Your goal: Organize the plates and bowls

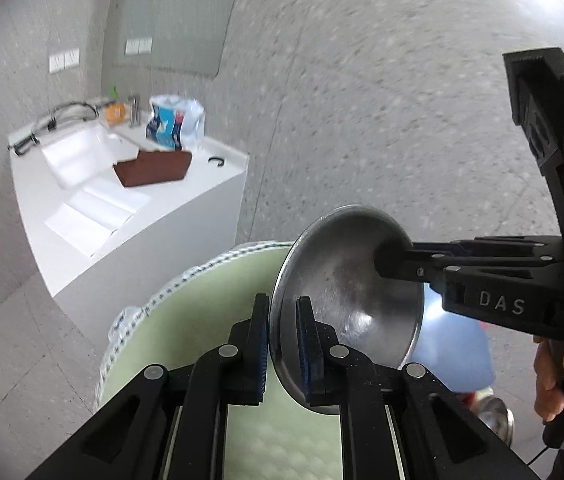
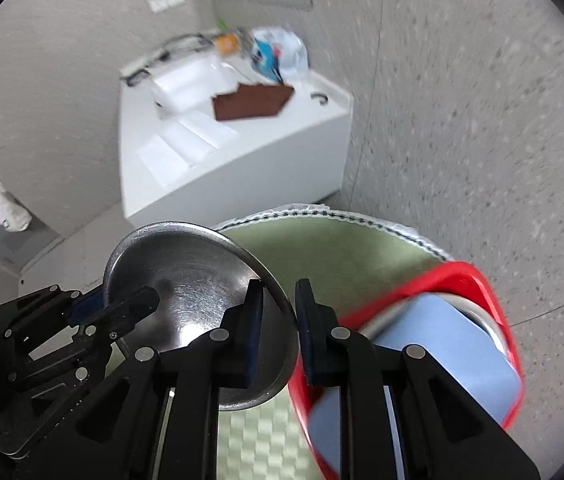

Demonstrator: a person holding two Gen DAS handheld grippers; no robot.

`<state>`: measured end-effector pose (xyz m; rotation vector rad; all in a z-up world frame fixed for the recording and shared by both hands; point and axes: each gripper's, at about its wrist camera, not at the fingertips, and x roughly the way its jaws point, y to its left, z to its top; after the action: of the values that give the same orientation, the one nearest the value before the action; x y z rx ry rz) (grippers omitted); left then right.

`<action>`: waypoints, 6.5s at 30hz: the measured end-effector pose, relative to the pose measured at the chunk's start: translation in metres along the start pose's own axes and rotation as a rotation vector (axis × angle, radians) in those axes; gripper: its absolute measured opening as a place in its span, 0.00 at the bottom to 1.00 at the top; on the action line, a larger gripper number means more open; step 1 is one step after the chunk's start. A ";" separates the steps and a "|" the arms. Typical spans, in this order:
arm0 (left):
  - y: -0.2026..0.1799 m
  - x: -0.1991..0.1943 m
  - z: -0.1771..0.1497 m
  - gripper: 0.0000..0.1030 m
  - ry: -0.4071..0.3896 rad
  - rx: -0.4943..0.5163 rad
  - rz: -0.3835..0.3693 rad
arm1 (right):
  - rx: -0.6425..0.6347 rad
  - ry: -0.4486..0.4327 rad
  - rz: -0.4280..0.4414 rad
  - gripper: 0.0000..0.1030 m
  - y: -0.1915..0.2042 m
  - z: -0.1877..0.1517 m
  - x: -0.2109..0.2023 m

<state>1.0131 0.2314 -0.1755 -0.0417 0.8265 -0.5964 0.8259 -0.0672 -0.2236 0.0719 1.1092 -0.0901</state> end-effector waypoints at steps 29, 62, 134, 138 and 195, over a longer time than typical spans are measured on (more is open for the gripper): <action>-0.235 -0.005 -0.154 0.08 0.243 0.186 -0.069 | 0.162 0.085 -0.045 0.16 -0.158 -0.257 -0.081; -0.237 -0.049 -0.210 0.99 -0.107 0.082 0.157 | 0.473 -0.212 0.006 0.72 -0.187 -0.342 -0.118; -0.143 0.111 -0.006 0.31 0.256 -0.005 0.013 | 0.578 -0.003 0.113 0.35 -0.190 -0.138 0.001; -0.148 0.137 0.003 0.31 0.284 0.001 0.013 | 0.580 0.021 0.091 0.37 -0.190 -0.139 0.010; -0.641 -0.466 -0.507 0.99 -0.449 -0.162 0.654 | -0.065 -0.549 0.200 1.00 -0.113 -0.557 -0.459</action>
<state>0.1039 0.0319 -0.0399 -0.0472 0.4061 0.1026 0.1149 -0.1056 -0.0611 0.0926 0.5513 0.1022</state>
